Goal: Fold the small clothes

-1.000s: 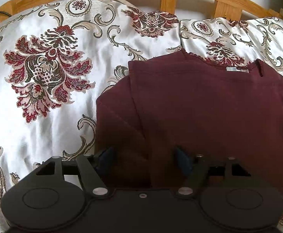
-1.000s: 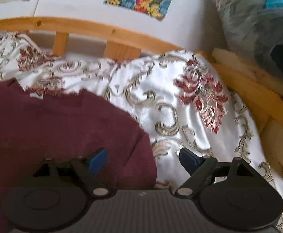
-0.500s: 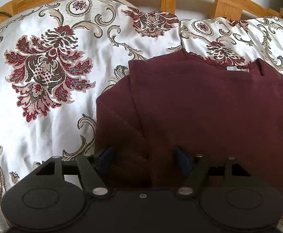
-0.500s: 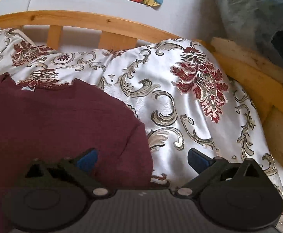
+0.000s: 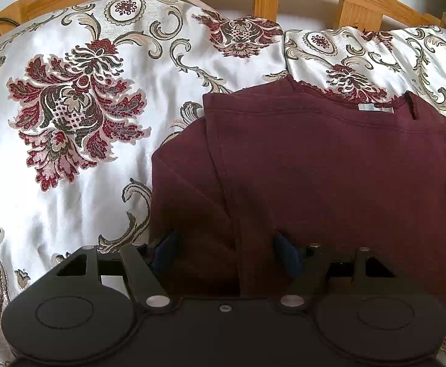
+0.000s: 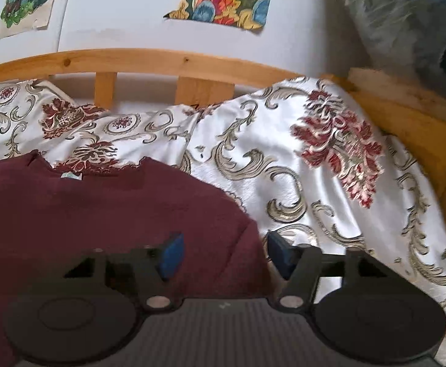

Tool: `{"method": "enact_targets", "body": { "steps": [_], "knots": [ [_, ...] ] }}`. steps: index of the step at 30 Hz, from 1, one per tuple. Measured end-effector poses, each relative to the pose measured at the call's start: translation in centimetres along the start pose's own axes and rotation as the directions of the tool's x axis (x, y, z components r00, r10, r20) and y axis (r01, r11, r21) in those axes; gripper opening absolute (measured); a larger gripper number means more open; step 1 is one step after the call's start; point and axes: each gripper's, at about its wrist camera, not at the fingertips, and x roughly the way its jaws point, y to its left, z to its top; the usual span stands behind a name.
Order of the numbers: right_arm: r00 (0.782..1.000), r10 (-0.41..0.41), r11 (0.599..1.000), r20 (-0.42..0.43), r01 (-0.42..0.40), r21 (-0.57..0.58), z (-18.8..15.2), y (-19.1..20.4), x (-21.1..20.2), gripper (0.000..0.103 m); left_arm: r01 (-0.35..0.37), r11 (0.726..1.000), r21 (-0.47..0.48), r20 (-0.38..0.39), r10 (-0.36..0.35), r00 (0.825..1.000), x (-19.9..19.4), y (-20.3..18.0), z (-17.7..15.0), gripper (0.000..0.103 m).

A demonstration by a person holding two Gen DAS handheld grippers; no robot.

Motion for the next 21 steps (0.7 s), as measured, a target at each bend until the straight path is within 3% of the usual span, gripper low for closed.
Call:
{"method": "enact_targets", "body": {
  "steps": [2, 5, 7, 11, 17, 19, 21],
  "knots": [
    [1.000, 0.019, 1.000, -0.016, -0.019, 0.014, 0.0, -0.1, 0.5, 0.047, 0.000, 1.000, -0.001, 0.001, 0.000, 1.000, 0.0, 0.0, 0.0, 0.073],
    [0.998, 0.043, 0.999, -0.040, -0.042, 0.008, -0.1, -0.1, 1.2, 0.008, 0.000, 1.000, -0.002, 0.000, 0.000, 1.000, 0.0, 0.0, 0.0, 0.073],
    [0.998, 0.053, 0.998, -0.033, -0.053, 0.016, -0.1, -0.1, 1.2, 0.005, 0.000, 1.000, -0.002, -0.001, 0.000, 1.000, 0.0, 0.0, 0.0, 0.073],
    [1.000, 0.007, 0.999, -0.002, -0.007, -0.038, 0.4, 0.4, 0.8, 0.005, -0.001, 1.000, -0.002, -0.001, 0.001, 1.000, 0.0, 0.0, 0.0, 0.073],
    [0.998, 0.001, 0.999, -0.056, -0.004, -0.048, -0.2, 0.6, 1.8, 0.008, -0.004, 1.000, -0.004, -0.001, 0.004, 1.000, 0.0, 0.0, 0.0, 0.075],
    [0.999, 0.003, 0.999, -0.054, -0.005, -0.038, -0.1, 0.3, 1.6, 0.017, -0.010, 1.000, -0.006, -0.002, 0.010, 1.000, 0.2, 0.0, 0.1, 0.076],
    [0.999, 0.008, 0.999, -0.047, -0.009, -0.034, 0.0, 0.2, 1.2, 0.045, -0.011, 1.000, -0.008, 0.000, 0.011, 1.000, 0.1, -0.2, 0.3, 0.078]
  ]
}}
